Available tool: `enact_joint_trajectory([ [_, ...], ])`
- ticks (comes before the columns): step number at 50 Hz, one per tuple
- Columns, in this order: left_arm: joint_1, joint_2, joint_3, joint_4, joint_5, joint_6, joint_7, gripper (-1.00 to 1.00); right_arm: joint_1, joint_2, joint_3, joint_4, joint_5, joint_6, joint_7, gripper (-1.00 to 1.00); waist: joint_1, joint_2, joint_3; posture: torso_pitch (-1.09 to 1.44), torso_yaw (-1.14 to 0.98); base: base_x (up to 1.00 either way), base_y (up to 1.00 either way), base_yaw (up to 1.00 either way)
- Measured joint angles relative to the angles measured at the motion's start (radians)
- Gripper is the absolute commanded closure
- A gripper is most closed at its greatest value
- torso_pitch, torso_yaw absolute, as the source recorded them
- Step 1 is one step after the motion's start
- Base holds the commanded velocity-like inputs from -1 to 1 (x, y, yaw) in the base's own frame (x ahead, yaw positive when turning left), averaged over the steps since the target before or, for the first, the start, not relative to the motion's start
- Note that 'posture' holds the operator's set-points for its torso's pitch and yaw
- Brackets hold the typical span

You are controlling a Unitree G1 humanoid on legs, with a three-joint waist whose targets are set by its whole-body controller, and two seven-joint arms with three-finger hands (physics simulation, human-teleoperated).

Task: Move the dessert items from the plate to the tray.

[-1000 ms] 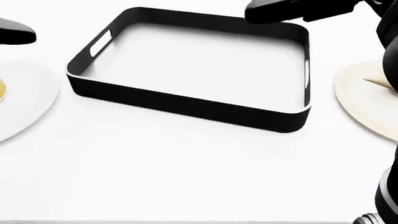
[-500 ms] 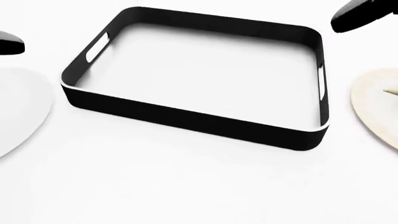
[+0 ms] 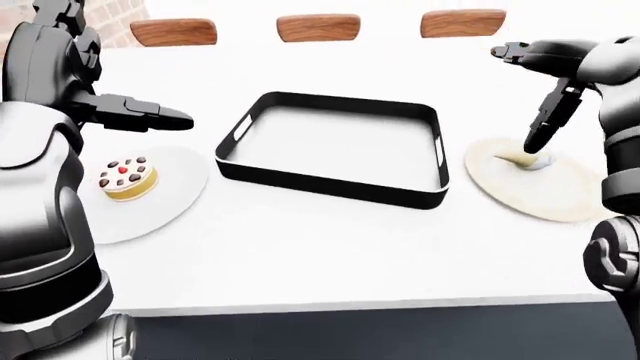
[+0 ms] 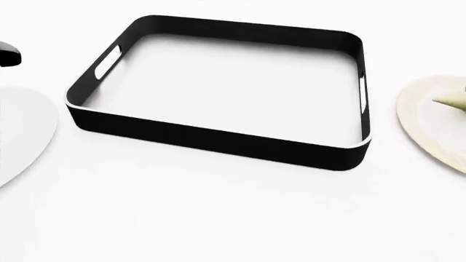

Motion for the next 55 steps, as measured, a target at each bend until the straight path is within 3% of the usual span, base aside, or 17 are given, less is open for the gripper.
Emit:
enact_joint_trajectory([
  [10, 0.025, -0.004, -0.001, -0.016, -0.001, -0.009, -0.004, -1.0, 0.006, -0.017, 0.021, 0.13, -0.149, -0.116, -0.137, -1.0, 0.004, -0.002, -0.002, 0.0, 0.0, 0.0, 0.0, 0.0],
  [19, 0.042, -0.004, 0.007, -0.038, 0.005, 0.007, -0.005, -1.0, 0.062, -0.03, 0.016, 0.183, -0.215, -0.124, -0.191, -1.0, 0.009, -0.01, -0.005, 0.0, 0.0, 0.0, 0.0, 0.0],
  [32, 0.052, -0.008, 0.012, -0.039, 0.008, -0.001, -0.011, -1.0, 0.085, -0.018, 0.021, 0.241, -0.243, -0.091, -0.251, -1.0, 0.013, -0.01, -0.013, 0.0, 0.0, 0.0, 0.0, 0.0],
  [45, 0.058, -0.008, 0.016, -0.034, 0.01, -0.006, -0.016, -1.0, 0.076, -0.019, 0.026, 0.243, -0.255, -0.086, -0.245, -1.0, 0.014, -0.01, -0.018, 0.0, 0.0, 0.0, 0.0, 0.0],
  [46, 0.06, -0.007, 0.015, -0.031, 0.011, -0.005, -0.016, -1.0, 0.077, -0.019, 0.025, 0.246, -0.256, -0.085, -0.246, -0.8, 0.014, -0.011, -0.018, 0.0, 0.0, 0.0, 0.0, 0.0],
  [47, 0.06, -0.006, 0.015, -0.031, 0.012, -0.003, -0.016, -1.0, 0.078, -0.018, 0.025, 0.249, -0.257, -0.083, -0.248, -0.87, 0.014, -0.012, -0.018, 0.0, 0.0, 0.0, 0.0, 0.0],
  [48, 0.061, -0.006, 0.015, -0.031, 0.012, -0.003, -0.016, -1.0, 0.08, -0.015, 0.025, 0.251, -0.257, -0.081, -0.25, -0.65, 0.013, -0.013, -0.018, 0.0, 0.0, 0.0, 0.0, 0.0],
  [55, 0.054, -0.001, 0.011, -0.062, 0.013, 0.026, -0.022, -1.0, 0.082, -0.005, 0.03, 0.265, -0.26, -0.078, -0.243, -0.61, 0.012, -0.016, -0.019, 0.0, 0.0, 0.0, 0.0, 0.0],
])
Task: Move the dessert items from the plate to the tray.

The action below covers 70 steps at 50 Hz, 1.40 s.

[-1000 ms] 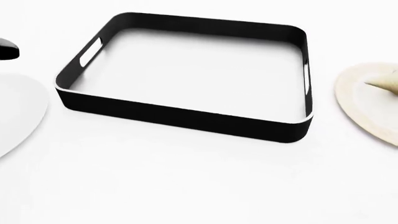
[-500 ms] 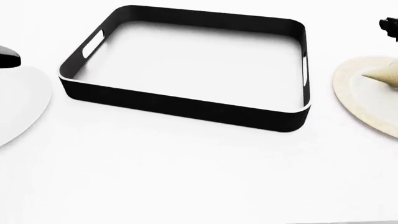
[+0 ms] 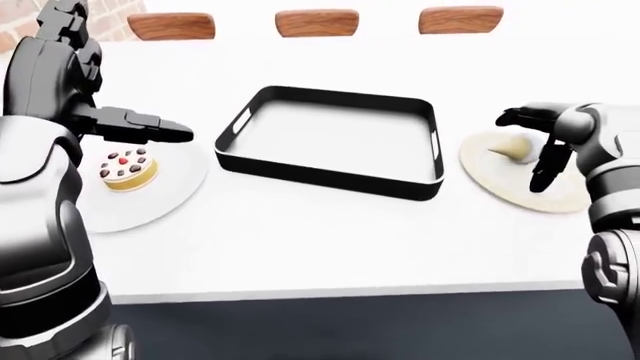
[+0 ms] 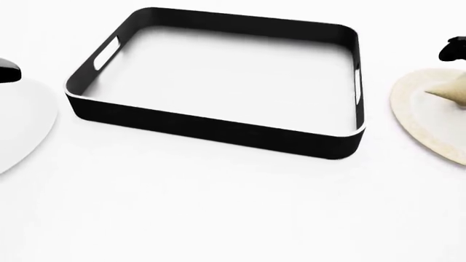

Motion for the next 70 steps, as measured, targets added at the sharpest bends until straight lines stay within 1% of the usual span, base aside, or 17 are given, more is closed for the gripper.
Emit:
enact_joint_trajectory([
  [10, 0.048, -0.006, 0.026, -0.014, -0.004, -0.017, -0.004, -1.0, -0.017, 0.009, 0.006, 0.007, -0.003, 0.0, 0.002, -0.58, 0.0, 0.007, 0.001, 0.0, 0.0, 0.0, 0.0, 0.0],
  [13, 0.058, -0.008, 0.026, -0.017, -0.005, -0.016, -0.001, -1.0, -0.02, 0.008, 0.007, 0.013, -0.007, -0.002, 0.004, -0.55, 0.001, 0.005, 0.003, 0.0, 0.0, 0.0, 0.0, 0.0],
  [16, 0.041, -0.006, 0.014, -0.036, -0.002, 0.015, 0.002, -1.0, -0.028, 0.011, 0.009, 0.017, -0.009, -0.005, 0.008, -0.49, 0.001, 0.004, 0.005, 0.0, 0.0, 0.0, 0.0, 0.0],
  [20, 0.059, -0.009, 0.024, -0.038, -0.006, -0.011, -0.002, -1.0, -0.037, 0.009, 0.009, 0.013, -0.011, -0.011, 0.012, -0.44, 0.001, 0.008, 0.003, 0.0, 0.0, 0.0, 0.0, 0.0],
  [27, 0.04, -0.002, 0.017, -0.041, -0.001, 0.017, 0.0, -1.0, -0.051, -0.003, 0.006, 0.015, -0.017, -0.006, 0.013, -0.25, 0.001, 0.006, 0.005, 0.0, 0.0, 0.0, 0.0, 0.0],
  [30, 0.042, -0.002, 0.019, -0.033, -0.001, 0.001, -0.003, -1.0, -0.051, -0.003, 0.005, 0.013, -0.019, -0.007, 0.011, -0.12, 0.001, 0.007, 0.003, 0.0, 0.0, 0.0, 0.0, 0.0],
  [32, 0.042, -0.001, 0.019, -0.028, 0.0, -0.001, -0.004, -1.0, -0.05, -0.003, 0.004, 0.015, -0.019, -0.006, 0.011, -0.1, 0.001, 0.007, 0.004, 0.0, 0.0, 0.0, 0.0, 0.0],
  [38, 0.029, 0.002, 0.01, -0.039, 0.006, 0.019, -0.007, -1.0, -0.044, -0.001, 0.002, 0.008, -0.017, -0.004, 0.008, 0.09, 0.001, 0.006, 0.004, 0.0, 0.0, 0.0, 0.0, 0.0],
  [45, 0.057, 0.002, 0.031, -0.046, 0.006, 0.008, -0.013, -1.0, -0.042, -0.003, 0.002, 0.006, -0.013, -0.008, 0.01, 0.25, 0.0, 0.006, 0.004, 0.0, 0.0, 0.0, 0.0, 0.0],
  [48, 0.059, 0.003, 0.031, -0.056, 0.008, 0.018, -0.012, -1.0, -0.044, 0.001, 0.003, 0.007, -0.015, -0.005, 0.009, 0.41, 0.0, 0.005, 0.004, 0.0, 0.0, 0.0, 0.0, 0.0],
  [49, 0.061, 0.002, 0.031, -0.06, 0.008, 0.018, -0.012, -1.0, -0.045, 0.003, 0.004, 0.006, -0.015, -0.005, 0.011, 0.51, 0.0, 0.005, 0.004, 0.0, 0.0, 0.0, 0.0, 0.0],
  [52, 0.062, 0.003, 0.03, -0.068, 0.009, 0.026, -0.014, -1.0, -0.049, 0.006, 0.003, 0.006, -0.011, -0.005, 0.021, 0.62, 0.0, 0.006, 0.005, 0.0, 0.0, 0.0, 0.0, 0.0],
  [54, 0.057, 0.006, 0.029, -0.073, 0.01, 0.037, -0.014, -1.0, -0.059, 0.007, 0.003, 0.01, -0.009, -0.006, 0.028, 0.75, 0.0, 0.008, 0.007, 0.0, 0.0, 0.0, 0.0, 0.0],
  [56, 0.048, 0.009, 0.027, -0.077, 0.012, 0.049, -0.014, -1.0, -0.075, 0.008, 0.003, 0.011, -0.008, -0.008, 0.033, 1.0, 0.0, 0.01, 0.009, 0.0, 0.0, 0.0, 0.0, 0.0],
  [62, 0.073, 0.005, 0.04, -0.07, 0.01, 0.02, -0.017, -1.0, -0.137, 0.011, 0.008, 0.004, -0.013, -0.029, 0.018, 1.0, -0.002, 0.019, 0.01, 0.0, 0.0, 0.0, 0.0, 0.0],
  [64, 0.072, 0.009, 0.042, -0.065, 0.011, 0.025, -0.017, -1.0, -0.176, 0.015, 0.009, 0.008, -0.018, -0.027, 0.013, 1.0, -0.003, 0.02, 0.014, 0.0, 0.0, 0.0, 0.0, 0.0],
  [70, 0.042, 0.021, 0.027, -0.04, 0.009, 0.025, -0.022, -1.0, -0.292, 0.062, 0.008, 0.003, -0.016, -0.048, 0.003, 1.0, -0.007, 0.019, 0.014, 0.0, 0.0, 0.0, 0.0, 0.0],
])
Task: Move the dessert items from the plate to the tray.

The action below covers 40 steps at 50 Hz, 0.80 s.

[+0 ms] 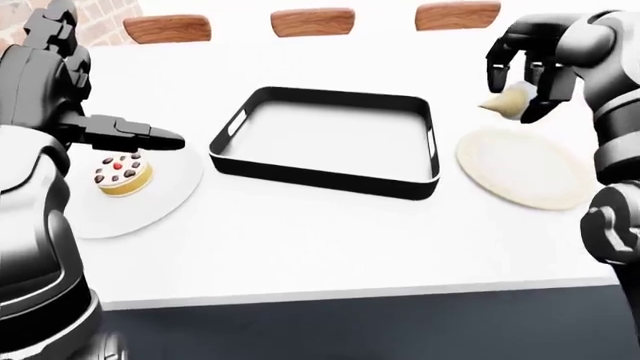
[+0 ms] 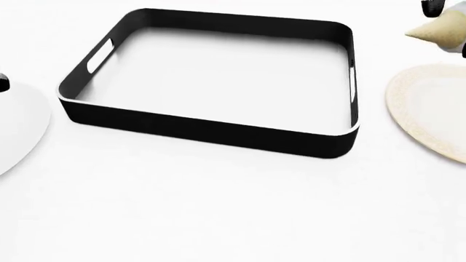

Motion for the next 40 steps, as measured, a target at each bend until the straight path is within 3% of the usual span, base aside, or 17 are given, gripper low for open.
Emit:
enact_joint_trajectory([
  [5, -0.031, 0.012, -0.01, -0.003, 0.004, 0.017, -0.004, -1.0, -0.035, 0.048, 0.006, 0.025, 0.02, -0.051, -0.014, 1.0, -0.001, -0.004, -0.001, 0.0, 0.0, 0.0, 0.0, 0.0],
  [13, -0.033, 0.017, -0.01, 0.017, 0.012, 0.01, -0.015, -1.0, -0.078, 0.156, 0.025, 0.076, 0.041, -0.131, -0.061, 1.0, -0.003, 0.007, 0.007, 0.0, 0.0, 0.0, 0.0, 0.0],
  [17, -0.054, 0.054, -0.02, 0.019, 0.013, 0.032, -0.039, -1.0, -0.079, 0.212, 0.025, 0.089, 0.059, -0.145, -0.084, 1.0, -0.002, 0.006, 0.01, 0.0, 0.0, 0.0, 0.0, 0.0],
  [25, -0.104, 0.13, -0.022, 0.101, 0.043, 0.009, -0.125, -1.0, -0.079, 0.275, 0.028, 0.11, 0.093, -0.132, -0.118, 1.0, 0.002, 0.014, 0.007, 0.0, 0.0, 0.0, 0.0, 0.0],
  [30, -0.131, 0.171, -0.066, 0.191, 0.077, -0.033, -0.193, -1.0, -0.08, 0.302, 0.034, 0.106, 0.109, -0.138, -0.15, 1.0, 0.0, 0.014, 0.006, 0.0, 0.0, 0.0, 0.0, 0.0],
  [40, -0.063, 0.163, -0.065, 0.267, 0.184, -0.13, -0.366, -1.0, -0.058, 0.326, 0.059, 0.116, 0.103, -0.157, -0.15, 1.0, -0.003, 0.017, 0.005, 0.0, 0.0, 0.0, 0.0, 0.0],
])
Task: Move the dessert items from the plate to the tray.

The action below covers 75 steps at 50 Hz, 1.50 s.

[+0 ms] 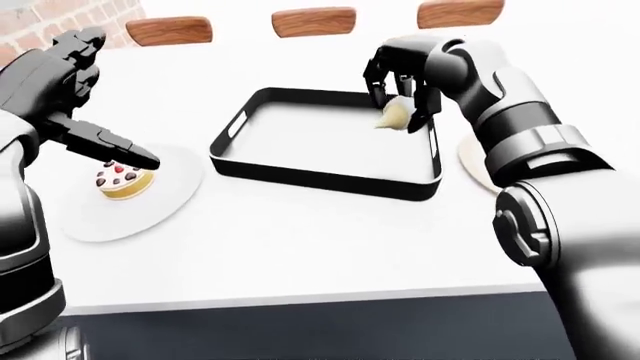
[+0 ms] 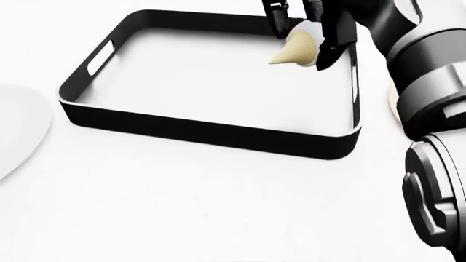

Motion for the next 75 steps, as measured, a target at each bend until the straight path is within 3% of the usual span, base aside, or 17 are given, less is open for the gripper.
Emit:
enact_joint_trajectory([
  [13, 0.028, -0.002, 0.047, -0.041, 0.091, -0.012, -0.107, -1.0, 0.029, 0.057, 0.012, 0.008, -0.037, -0.024, 0.03, 1.0, 0.0, 0.0, -0.004, 0.0, 0.0, 0.0, 0.0, 0.0],
  [14, 0.027, -0.003, 0.048, -0.042, 0.093, -0.012, -0.11, -1.0, 0.033, 0.059, 0.012, 0.008, -0.038, -0.023, 0.039, 0.91, 0.0, 0.0, -0.004, 0.0, 0.0, 0.0, 0.0, 0.0],
  [15, 0.027, -0.002, 0.048, -0.041, 0.095, -0.012, -0.112, -1.0, 0.039, 0.062, 0.013, 0.008, -0.039, -0.02, 0.046, 0.44, 0.0, 0.0, -0.005, 0.0, 0.0, 0.0, 0.0, 0.0],
  [17, 0.025, -0.001, 0.049, -0.035, 0.099, -0.016, -0.116, -1.0, 0.048, 0.064, 0.016, 0.01, -0.043, -0.017, 0.058, 0.29, 0.0, 0.0, -0.005, 0.0, 0.0, 0.0, 0.0, 0.0],
  [18, 0.024, 0.001, 0.049, -0.032, 0.101, -0.018, -0.117, -1.0, 0.051, 0.065, 0.016, 0.012, -0.044, -0.016, 0.063, 0.07, 0.0, 0.001, -0.004, 0.0, 0.0, 0.0, 0.0, 0.0],
  [20, 0.022, 0.0, 0.049, -0.024, 0.104, -0.022, -0.118, -1.0, 0.058, 0.065, 0.016, 0.015, -0.048, -0.015, 0.069, -0.13, 0.0, 0.001, -0.004, 0.0, 0.0, 0.0, 0.0, 0.0],
  [26, 0.025, -0.001, 0.055, -0.021, 0.104, -0.035, -0.12, -1.0, 0.064, 0.065, 0.016, 0.005, -0.052, -0.015, 0.08, -0.22, -0.002, 0.001, -0.008, 0.0, 0.0, 0.0, 0.0, 0.0],
  [29, 0.036, 0.0, 0.065, -0.026, 0.102, -0.041, -0.118, -1.0, 0.062, 0.065, 0.017, 0.014, -0.057, -0.014, 0.084, -0.62, -0.002, 0.003, -0.006, 0.0, 0.0, 0.0, 0.0, 0.0],
  [31, 0.042, 0.001, 0.07, -0.023, 0.1, -0.046, -0.117, -1.0, 0.055, 0.063, 0.014, 0.017, -0.059, -0.013, 0.086, -0.99, -0.001, 0.005, -0.004, 0.0, 0.0, 0.0, 0.0, 0.0],
  [38, 0.048, -0.004, 0.066, -0.008, 0.091, -0.055, -0.11, -1.0, 0.008, 0.044, 0.001, 0.01, -0.053, -0.007, 0.067, -1.0, 0.0, 0.006, -0.002, 0.0, 0.0, 0.0, 0.0, 0.0],
  [49, 0.021, -0.032, 0.037, 0.067, 0.095, -0.083, -0.089, -1.0, -0.086, 0.029, -0.037, 0.004, -0.007, 0.058, -0.132, -1.0, 0.005, 0.006, -0.006, 0.0, 0.0, 0.0, 0.0, 0.0],
  [56, -0.008, -0.053, 0.031, 0.281, 0.091, -0.18, -0.005, -1.0, -0.114, 0.024, -0.026, -0.015, 0.023, 0.036, -0.144, -1.0, 0.002, -0.003, -0.009, 0.0, 0.0, 0.0, 0.0, 0.0],
  [75, 0.037, -0.036, 0.046, 0.544, 0.031, -0.35, 0.195, -1.0, -0.09, 0.019, -0.019, -0.006, 0.036, 0.036, -0.144, -1.0, 0.003, 0.003, -0.01, 0.0, 0.0, 0.0, 0.0, 0.0],
])
